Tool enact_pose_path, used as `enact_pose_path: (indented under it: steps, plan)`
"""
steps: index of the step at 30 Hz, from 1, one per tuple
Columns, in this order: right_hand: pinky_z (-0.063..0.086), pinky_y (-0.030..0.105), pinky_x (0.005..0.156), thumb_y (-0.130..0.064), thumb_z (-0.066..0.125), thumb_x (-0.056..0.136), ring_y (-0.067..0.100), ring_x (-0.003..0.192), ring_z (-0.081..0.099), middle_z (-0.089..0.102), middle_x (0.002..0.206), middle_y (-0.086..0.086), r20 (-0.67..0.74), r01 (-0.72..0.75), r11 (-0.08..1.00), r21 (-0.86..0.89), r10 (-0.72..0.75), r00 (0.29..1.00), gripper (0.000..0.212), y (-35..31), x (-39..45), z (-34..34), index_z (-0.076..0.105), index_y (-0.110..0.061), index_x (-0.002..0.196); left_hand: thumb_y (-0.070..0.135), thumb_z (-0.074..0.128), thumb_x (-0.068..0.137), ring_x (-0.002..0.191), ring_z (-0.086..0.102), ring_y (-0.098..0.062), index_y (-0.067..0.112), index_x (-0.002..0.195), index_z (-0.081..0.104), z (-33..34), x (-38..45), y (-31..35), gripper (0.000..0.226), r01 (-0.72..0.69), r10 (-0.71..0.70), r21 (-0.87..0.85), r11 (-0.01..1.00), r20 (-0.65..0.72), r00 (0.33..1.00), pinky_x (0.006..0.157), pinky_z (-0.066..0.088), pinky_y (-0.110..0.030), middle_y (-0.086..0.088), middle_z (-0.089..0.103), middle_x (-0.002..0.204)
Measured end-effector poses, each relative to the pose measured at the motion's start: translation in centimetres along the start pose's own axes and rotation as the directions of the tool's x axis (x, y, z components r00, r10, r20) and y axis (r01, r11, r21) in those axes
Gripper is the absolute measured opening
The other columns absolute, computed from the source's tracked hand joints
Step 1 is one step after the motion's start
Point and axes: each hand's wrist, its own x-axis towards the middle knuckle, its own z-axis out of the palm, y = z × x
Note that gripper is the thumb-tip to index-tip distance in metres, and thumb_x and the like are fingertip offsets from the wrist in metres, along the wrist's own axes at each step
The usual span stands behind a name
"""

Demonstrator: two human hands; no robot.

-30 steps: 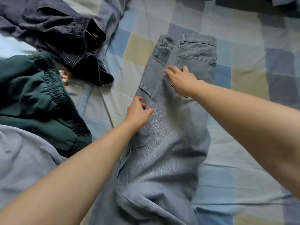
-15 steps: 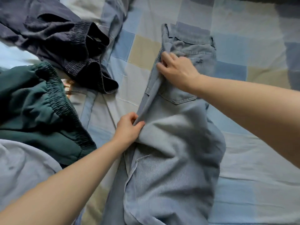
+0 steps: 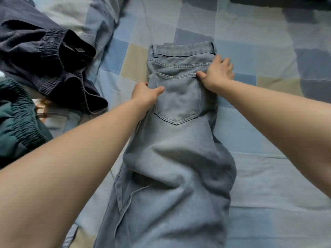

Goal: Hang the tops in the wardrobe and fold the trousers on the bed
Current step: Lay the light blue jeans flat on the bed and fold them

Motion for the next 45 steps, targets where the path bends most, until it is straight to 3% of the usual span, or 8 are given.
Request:
enact_pose_path:
  steps: [6,9,17,23,27,32,39,45]
  plan:
    - [0.046,0.028,0.068,-0.031,0.058,0.092,0.022,0.092,0.053,0.059,0.101,0.009,0.276,-0.254,0.763,0.595,0.103,0.956,0.024,3.1,1.2,0.7,0.056,-0.011,0.106,-0.006,0.057,0.086,0.1,0.065,-0.02,0.021,0.118,0.059,-0.7,1.6,0.3,0.042,-0.141,0.149,-0.083,0.987,0.097,0.984,0.088,0.053,-0.032,-0.001,0.069,0.106]
    - [0.05,0.035,0.084,-0.027,0.048,0.096,0.023,0.096,0.059,0.062,0.103,0.008,0.372,-0.414,0.525,0.744,0.189,0.909,0.024,5.2,1.2,1.4,0.058,-0.01,0.109,-0.009,0.053,0.086,0.097,0.066,-0.019,0.028,0.119,0.056,0.0,2.8,1.4,0.049,-0.203,0.217,-0.133,0.97,0.098,0.971,0.085,0.055,-0.033,-0.002,0.069,0.105]
    - [0.055,0.04,0.078,0.003,0.033,0.096,0.02,0.072,0.063,0.064,0.09,0.007,0.51,-0.519,0.26,0.814,0.106,0.853,0.025,6.5,0.9,2.3,0.056,-0.007,0.096,0.04,0.072,0.08,0.087,0.063,-0.017,0.017,0.116,0.065,1.2,4.6,3.3,0.043,0.191,-0.184,-0.034,0.981,0.162,0.97,0.087,0.052,-0.03,-0.001,0.066,0.102]
    - [0.051,0.031,0.076,0.003,0.038,0.094,0.018,0.086,0.056,0.062,0.1,0.008,0.265,-0.262,0.403,0.877,0.049,0.963,0.033,6.4,-0.4,4.0,0.055,-0.003,0.121,0.003,0.058,0.08,0.077,0.055,-0.003,0.018,0.097,0.066,1.2,4.5,6.6,0.024,-0.477,0.473,0.075,0.876,0.065,0.878,0.067,0.045,-0.013,0.003,0.064,0.087]
    - [0.047,0.03,0.069,-0.009,0.045,0.096,0.017,0.081,0.052,0.057,0.087,0.006,0.269,-0.287,0.397,0.871,0.102,0.958,0.014,6.2,-0.6,4.1,0.056,-0.006,0.105,0.016,0.059,0.092,0.114,0.057,-0.019,0.011,0.131,0.052,1.4,5.3,2.8,0.04,-0.269,0.257,0.268,0.925,0.077,0.963,0.102,0.044,-0.028,-0.007,0.062,0.126]
    - [0.048,0.024,0.07,-0.027,0.038,0.104,0.02,0.09,0.063,0.059,0.1,0.01,0.417,-0.4,-0.166,0.901,0.081,0.905,0.029,9.2,-2.9,2.9,0.049,-0.005,0.118,0.034,0.077,0.078,0.111,0.06,-0.016,0.011,0.132,0.05,0.7,3.5,-0.7,0.064,-0.177,0.187,0.082,0.981,-0.125,0.974,0.101,0.047,-0.031,-0.005,0.061,0.126]
    - [0.044,0.024,0.06,-0.033,0.054,0.095,0.008,0.063,0.054,0.064,0.075,0.001,0.398,-0.248,0.696,0.674,-0.059,0.915,0.03,14.2,-15.5,2.9,0.068,-0.01,0.082,0.042,0.083,0.072,0.089,0.06,-0.009,0.015,0.116,0.06,-1.6,0.0,-3.1,0.057,-0.118,0.129,0.09,0.989,-0.128,0.983,0.077,0.046,-0.02,0.004,0.063,0.1]
    - [0.043,0.032,0.074,-0.037,0.061,0.09,0.016,0.078,0.056,0.065,0.074,-0.001,0.364,-0.105,0.815,0.57,-0.135,0.922,0.031,10.5,-15.4,2.7,0.067,-0.008,0.082,0.029,0.069,0.089,0.076,0.061,-0.01,0.019,0.099,0.065,-1.5,-1.0,-3.4,0.015,-0.119,0.121,0.251,0.96,0.007,0.993,0.064,0.048,-0.019,0.0,0.068,0.09]
